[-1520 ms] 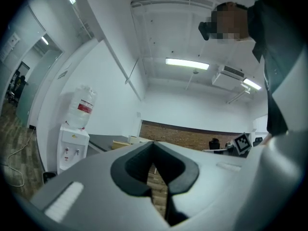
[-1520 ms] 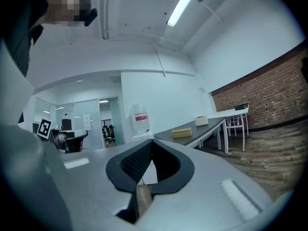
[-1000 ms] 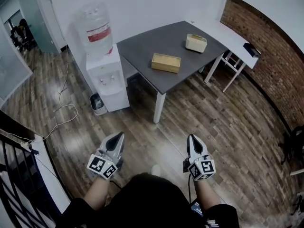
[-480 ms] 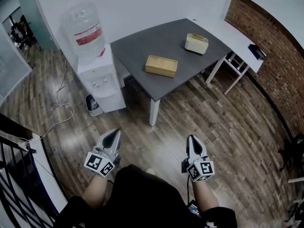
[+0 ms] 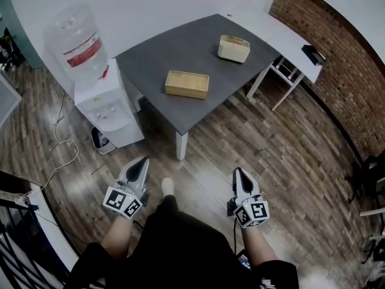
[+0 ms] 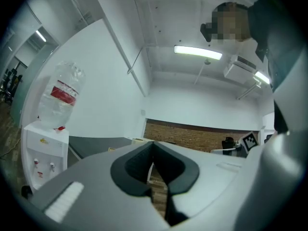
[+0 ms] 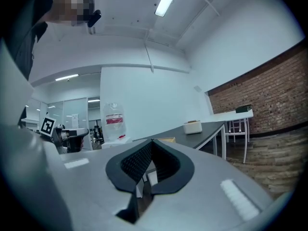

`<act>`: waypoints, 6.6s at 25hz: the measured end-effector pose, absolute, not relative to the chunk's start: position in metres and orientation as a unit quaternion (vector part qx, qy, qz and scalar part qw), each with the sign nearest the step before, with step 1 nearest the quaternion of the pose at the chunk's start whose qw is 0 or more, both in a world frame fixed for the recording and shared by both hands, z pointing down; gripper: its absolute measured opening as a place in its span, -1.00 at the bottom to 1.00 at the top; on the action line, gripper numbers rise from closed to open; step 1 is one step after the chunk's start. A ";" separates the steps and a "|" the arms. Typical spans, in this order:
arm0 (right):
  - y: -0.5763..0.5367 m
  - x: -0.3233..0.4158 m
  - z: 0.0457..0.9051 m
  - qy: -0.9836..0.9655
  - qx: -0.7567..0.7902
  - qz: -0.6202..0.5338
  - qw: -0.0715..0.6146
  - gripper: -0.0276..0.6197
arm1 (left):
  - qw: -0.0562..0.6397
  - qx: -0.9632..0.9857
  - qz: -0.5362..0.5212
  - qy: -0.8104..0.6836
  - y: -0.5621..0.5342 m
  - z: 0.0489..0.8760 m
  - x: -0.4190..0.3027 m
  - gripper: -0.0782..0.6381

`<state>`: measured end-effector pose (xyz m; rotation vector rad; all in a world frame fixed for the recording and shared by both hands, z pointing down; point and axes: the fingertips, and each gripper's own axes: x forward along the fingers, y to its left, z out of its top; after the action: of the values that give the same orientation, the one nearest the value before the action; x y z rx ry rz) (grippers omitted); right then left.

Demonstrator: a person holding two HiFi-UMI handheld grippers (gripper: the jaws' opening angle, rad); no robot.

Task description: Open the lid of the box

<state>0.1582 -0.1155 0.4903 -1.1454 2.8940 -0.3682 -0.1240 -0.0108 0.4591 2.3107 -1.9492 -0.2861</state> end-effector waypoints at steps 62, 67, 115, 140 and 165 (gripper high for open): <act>-0.458 -0.049 0.577 0.918 -0.315 -0.206 -0.126 -0.91 | 0.262 0.702 0.046 -0.661 -0.375 0.603 -0.284 -0.71; -0.464 -0.050 0.591 0.909 -0.320 -0.229 -0.137 -0.74 | 0.295 0.688 0.059 -0.660 -0.381 0.623 -0.287 -0.60; -0.467 -0.054 0.645 0.846 -0.284 -0.432 -0.130 -0.64 | 0.369 0.658 0.011 -0.656 -0.383 0.637 -0.285 -0.62; -0.496 0.023 0.645 0.808 -0.346 -0.471 -0.074 -0.70 | 0.352 0.648 0.032 -0.674 -0.384 0.637 -0.289 -0.64; -0.510 0.071 0.643 0.789 -0.393 -0.470 -0.042 -0.72 | 0.349 0.646 0.035 -0.678 -0.384 0.638 -0.292 -0.64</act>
<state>0.0706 -0.5099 0.6433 -1.2693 2.5483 -1.5180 -0.2919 -0.3840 0.6383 1.6733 -1.7570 0.0908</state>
